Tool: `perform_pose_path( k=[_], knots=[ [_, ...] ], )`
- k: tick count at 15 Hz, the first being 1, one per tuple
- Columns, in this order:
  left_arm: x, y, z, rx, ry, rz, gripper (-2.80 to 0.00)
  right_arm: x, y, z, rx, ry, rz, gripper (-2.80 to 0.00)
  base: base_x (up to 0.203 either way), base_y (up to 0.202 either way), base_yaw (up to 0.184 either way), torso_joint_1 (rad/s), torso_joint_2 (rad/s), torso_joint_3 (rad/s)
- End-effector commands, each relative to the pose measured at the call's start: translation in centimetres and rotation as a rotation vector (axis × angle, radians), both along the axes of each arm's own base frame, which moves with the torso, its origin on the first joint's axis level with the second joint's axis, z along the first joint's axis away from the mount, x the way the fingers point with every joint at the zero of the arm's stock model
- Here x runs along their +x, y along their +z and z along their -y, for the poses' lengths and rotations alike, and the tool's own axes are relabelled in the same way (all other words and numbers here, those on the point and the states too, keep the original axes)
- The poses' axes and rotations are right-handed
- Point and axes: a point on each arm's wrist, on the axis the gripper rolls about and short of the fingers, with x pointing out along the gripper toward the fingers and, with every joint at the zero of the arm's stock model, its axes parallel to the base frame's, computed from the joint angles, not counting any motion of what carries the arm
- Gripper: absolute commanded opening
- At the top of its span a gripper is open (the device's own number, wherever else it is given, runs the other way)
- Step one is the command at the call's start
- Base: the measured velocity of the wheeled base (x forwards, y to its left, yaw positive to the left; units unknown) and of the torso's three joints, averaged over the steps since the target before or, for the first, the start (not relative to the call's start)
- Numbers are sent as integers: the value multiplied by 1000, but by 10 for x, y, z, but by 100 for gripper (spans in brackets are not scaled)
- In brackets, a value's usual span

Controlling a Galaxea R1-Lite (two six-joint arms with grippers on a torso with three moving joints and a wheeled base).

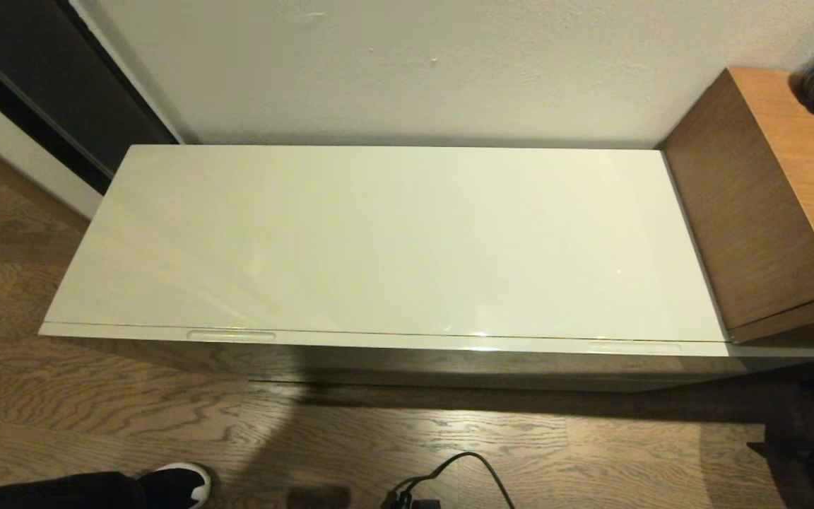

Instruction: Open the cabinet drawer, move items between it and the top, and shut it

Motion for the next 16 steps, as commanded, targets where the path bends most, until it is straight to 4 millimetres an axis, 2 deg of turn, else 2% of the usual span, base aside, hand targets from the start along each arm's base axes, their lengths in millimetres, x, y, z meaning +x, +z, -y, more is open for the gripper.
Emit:
perform_pose_path(
  k=[1, 16],
  knots=[
    [0, 0, 0, 0, -1, -1, -280, 0, 0, 0, -1, 1, -3, -280, 0, 0, 0, 0, 0, 0],
    [0, 0, 0, 0, -1, -2, -280, 0, 0, 0, -1, 1, -3, -280, 0, 0, 0, 0, 0, 0]
  ],
)
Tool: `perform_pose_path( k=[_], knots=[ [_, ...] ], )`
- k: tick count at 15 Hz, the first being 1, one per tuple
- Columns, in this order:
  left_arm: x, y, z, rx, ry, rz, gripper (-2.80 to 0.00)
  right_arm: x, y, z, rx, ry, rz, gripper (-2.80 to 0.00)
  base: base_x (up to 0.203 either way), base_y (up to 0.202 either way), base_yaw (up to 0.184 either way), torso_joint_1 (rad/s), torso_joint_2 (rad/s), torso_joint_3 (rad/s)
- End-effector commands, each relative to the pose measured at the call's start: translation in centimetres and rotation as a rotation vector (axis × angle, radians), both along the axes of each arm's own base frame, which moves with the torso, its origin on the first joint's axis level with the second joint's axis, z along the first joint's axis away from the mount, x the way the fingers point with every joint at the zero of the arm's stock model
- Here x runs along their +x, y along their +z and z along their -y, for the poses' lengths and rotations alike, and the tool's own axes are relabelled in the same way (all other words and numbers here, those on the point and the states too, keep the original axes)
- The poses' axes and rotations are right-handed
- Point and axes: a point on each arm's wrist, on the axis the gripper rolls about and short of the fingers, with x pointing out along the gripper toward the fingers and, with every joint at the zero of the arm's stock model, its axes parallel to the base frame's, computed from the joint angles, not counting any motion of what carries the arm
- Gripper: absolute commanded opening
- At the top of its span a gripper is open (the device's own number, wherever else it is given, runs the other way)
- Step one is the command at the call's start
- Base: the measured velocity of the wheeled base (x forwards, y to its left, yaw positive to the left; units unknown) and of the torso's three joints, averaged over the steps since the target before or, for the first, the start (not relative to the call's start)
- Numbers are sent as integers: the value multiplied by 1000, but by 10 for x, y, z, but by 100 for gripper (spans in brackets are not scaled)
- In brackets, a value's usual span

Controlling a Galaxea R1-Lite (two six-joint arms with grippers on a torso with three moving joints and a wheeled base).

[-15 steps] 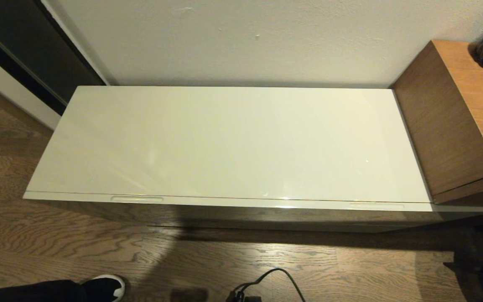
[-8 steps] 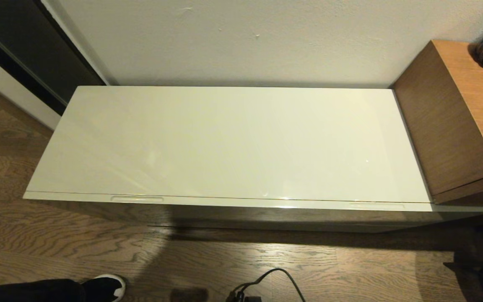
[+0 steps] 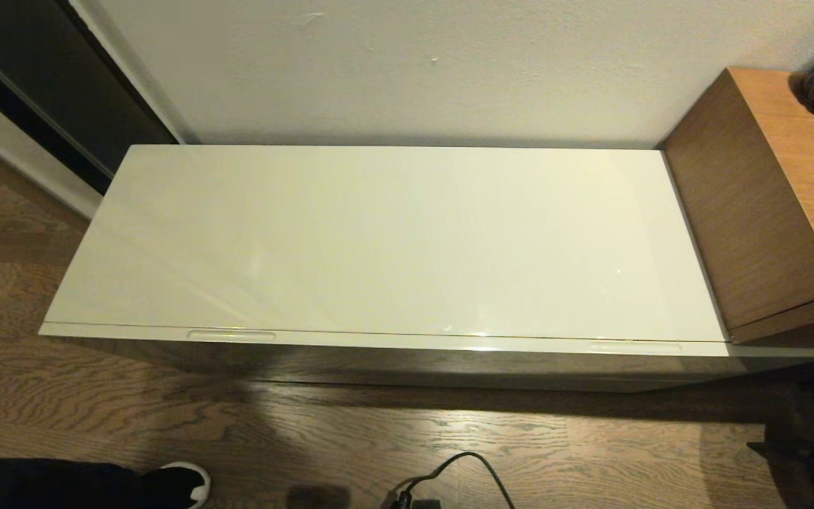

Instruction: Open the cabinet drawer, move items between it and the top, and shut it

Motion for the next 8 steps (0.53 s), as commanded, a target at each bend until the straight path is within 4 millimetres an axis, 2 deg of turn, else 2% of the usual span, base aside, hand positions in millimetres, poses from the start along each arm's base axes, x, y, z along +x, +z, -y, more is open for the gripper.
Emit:
perform_pose_path(
  k=[1, 8],
  knots=[
    [0, 0, 0, 0, 0, -1, -280, 0, 0, 0, -1, 1, -3, -280, 0, 0, 0, 0, 0, 0],
    [0, 0, 0, 0, 0, 0, -280, 0, 0, 0, -1, 1, -3, -280, 0, 0, 0, 0, 0, 0]
  ],
)
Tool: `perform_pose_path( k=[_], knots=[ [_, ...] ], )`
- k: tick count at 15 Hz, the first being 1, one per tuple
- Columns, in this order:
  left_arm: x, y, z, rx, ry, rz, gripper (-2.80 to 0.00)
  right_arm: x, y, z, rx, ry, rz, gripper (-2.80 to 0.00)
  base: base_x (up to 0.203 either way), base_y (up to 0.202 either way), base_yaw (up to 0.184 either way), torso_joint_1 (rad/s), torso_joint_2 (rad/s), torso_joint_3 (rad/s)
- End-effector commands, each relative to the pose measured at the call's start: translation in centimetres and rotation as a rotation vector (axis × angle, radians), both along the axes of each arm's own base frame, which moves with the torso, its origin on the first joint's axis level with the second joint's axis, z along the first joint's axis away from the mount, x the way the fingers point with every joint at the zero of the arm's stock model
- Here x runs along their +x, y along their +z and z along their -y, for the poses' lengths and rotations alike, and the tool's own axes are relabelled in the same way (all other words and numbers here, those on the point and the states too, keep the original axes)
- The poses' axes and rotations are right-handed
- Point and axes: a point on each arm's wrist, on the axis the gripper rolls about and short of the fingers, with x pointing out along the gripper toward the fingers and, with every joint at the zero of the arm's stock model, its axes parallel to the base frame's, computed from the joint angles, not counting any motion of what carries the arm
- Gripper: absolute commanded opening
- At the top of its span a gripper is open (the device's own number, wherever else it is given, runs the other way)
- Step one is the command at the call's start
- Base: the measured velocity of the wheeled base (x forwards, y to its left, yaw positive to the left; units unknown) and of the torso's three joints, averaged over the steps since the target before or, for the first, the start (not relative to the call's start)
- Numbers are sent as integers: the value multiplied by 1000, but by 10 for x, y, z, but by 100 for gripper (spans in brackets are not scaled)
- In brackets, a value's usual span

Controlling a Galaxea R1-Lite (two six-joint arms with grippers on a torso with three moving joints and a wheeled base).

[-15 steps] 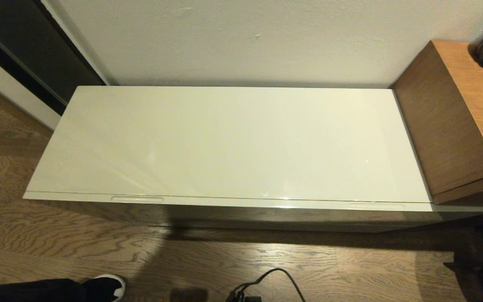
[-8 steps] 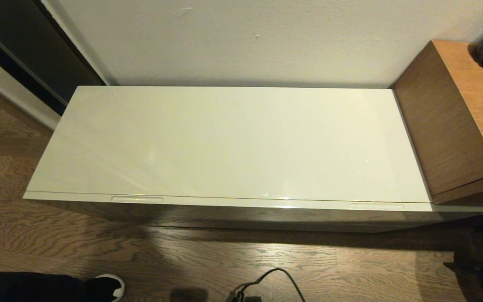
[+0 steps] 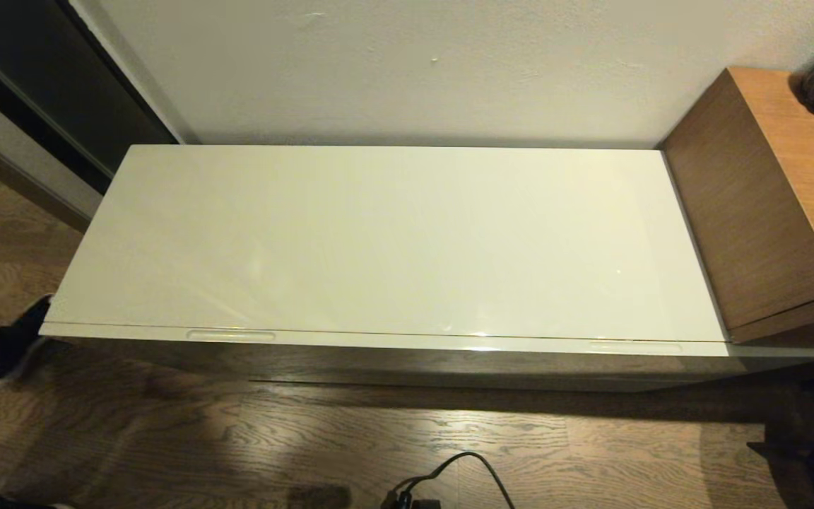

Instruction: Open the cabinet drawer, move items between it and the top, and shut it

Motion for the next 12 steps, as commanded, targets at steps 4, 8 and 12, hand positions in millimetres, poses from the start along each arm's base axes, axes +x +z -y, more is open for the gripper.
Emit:
perform_pose_path(
  k=[4, 8, 12],
  knots=[
    [0, 0, 0, 1, 0, -1, -280, 0, 0, 0, -1, 1, -3, -280, 0, 0, 0, 0, 0, 0],
    [0, 0, 0, 1, 0, -1, -280, 0, 0, 0, -1, 1, -3, -280, 0, 0, 0, 0, 0, 0],
    [0, 0, 0, 1, 0, -2, -280, 0, 0, 0, -1, 1, -3, -280, 0, 0, 0, 0, 0, 0]
  ],
)
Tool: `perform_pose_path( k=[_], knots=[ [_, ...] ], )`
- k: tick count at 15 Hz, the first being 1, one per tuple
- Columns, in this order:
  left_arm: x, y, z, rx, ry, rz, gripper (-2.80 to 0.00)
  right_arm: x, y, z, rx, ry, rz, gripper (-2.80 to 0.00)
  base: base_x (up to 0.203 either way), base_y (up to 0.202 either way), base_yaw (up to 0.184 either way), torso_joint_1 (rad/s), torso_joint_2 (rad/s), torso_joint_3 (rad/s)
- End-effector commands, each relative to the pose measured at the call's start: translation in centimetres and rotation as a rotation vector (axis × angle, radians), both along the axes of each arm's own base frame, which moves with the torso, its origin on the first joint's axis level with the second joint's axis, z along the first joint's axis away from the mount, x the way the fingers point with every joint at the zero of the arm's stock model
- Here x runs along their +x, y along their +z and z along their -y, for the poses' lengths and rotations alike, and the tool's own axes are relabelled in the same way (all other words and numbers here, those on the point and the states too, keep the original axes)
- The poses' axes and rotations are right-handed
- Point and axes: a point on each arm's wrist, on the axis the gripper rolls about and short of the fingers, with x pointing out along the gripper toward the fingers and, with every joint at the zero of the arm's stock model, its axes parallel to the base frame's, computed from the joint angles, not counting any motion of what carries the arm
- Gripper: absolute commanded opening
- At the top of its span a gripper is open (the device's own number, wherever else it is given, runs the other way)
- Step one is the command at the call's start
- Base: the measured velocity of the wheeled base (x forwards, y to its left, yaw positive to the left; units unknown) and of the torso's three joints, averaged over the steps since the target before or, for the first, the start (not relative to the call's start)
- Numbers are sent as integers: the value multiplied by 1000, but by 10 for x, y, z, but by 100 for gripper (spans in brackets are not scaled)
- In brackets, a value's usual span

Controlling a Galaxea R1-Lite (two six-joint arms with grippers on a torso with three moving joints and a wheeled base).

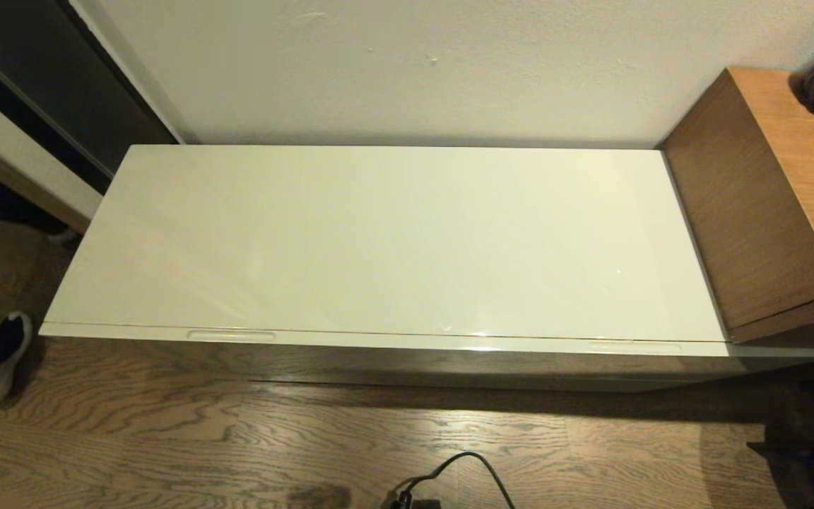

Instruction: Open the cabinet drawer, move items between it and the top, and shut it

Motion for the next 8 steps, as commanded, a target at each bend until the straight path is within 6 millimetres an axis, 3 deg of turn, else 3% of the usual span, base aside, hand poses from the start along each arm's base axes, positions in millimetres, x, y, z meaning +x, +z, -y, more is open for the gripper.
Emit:
perform_pose_path(
  k=[1, 8],
  knots=[
    [0, 0, 0, 0, 0, 0, -280, 0, 0, 0, 0, 1, -3, -280, 0, 0, 0, 0, 0, 0],
    [0, 0, 0, 0, 0, -2, -280, 0, 0, 0, 0, 1, -3, -280, 0, 0, 0, 0, 0, 0]
  ],
)
